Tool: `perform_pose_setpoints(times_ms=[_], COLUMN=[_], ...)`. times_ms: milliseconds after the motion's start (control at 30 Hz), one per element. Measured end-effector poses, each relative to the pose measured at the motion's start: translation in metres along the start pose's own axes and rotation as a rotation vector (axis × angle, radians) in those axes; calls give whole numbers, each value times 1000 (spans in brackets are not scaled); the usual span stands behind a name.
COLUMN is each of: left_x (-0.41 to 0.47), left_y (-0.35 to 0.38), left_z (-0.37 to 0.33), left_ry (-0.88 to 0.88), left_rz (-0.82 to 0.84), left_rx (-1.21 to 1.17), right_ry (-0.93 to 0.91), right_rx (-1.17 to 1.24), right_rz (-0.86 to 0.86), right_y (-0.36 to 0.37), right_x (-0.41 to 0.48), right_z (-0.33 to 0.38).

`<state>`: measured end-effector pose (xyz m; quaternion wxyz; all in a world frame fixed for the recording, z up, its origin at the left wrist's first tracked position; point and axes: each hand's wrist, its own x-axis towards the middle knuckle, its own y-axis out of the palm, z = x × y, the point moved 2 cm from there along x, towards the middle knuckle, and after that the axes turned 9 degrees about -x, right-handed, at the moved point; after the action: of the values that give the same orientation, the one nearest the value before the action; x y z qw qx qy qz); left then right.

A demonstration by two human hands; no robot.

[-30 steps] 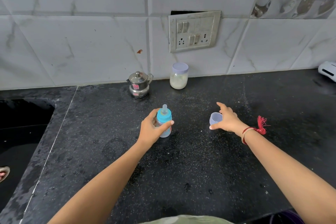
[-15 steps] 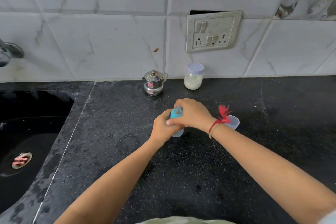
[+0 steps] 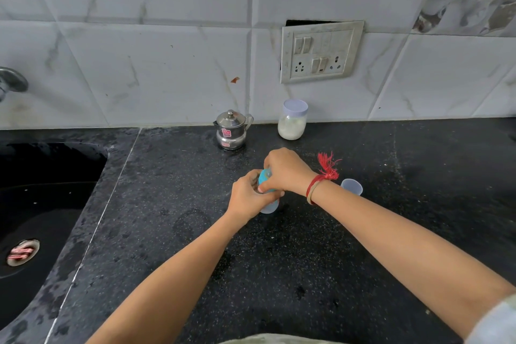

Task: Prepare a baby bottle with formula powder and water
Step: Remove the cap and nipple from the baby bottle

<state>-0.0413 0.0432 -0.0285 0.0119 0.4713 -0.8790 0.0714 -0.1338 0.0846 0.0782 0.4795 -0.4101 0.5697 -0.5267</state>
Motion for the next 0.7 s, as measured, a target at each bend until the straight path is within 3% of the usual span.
perform_pose_setpoints(times_ms=[300, 400, 567, 700], left_x=[4, -1, -19, -20], left_y=[-4, 1, 11, 10], left_z=[2, 1, -3, -2], left_ry=[-54, -49, 11, -16], left_rz=[36, -11, -120, -146], left_rx=[-50, -63, 3, 29], right_ry=[-104, -114, 201, 364], right_rx=[18, 145, 758, 884], right_rz=[30, 25, -84, -247], right_y=[-4, 2, 49, 77], right_x=[5, 3, -14, -15], right_z=[-5, -16, -17, -2])
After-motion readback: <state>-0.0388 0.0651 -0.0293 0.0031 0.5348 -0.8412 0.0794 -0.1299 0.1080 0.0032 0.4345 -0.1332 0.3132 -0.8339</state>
